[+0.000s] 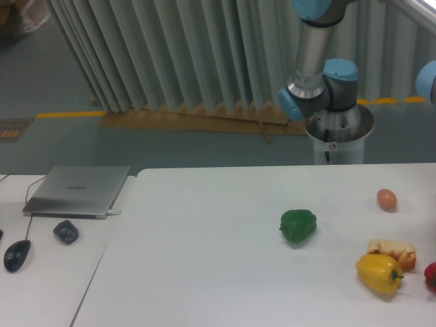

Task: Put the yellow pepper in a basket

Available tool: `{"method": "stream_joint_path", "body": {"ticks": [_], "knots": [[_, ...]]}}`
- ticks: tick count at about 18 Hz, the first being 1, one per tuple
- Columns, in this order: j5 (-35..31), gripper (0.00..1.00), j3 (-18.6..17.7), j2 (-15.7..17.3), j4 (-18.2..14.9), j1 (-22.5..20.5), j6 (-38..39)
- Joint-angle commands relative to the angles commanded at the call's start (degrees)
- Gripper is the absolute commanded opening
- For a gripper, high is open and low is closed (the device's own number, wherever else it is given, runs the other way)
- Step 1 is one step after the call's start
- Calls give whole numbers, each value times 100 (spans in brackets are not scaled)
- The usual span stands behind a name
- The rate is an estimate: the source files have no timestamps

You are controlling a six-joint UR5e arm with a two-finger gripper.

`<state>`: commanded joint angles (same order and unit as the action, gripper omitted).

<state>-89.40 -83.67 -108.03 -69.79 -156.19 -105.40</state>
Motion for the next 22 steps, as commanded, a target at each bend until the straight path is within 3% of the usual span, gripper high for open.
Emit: {"method": "stream_joint_path", "body": {"ticks": [22], "knots": [[71, 100, -255, 98, 53, -122, -112]]}}
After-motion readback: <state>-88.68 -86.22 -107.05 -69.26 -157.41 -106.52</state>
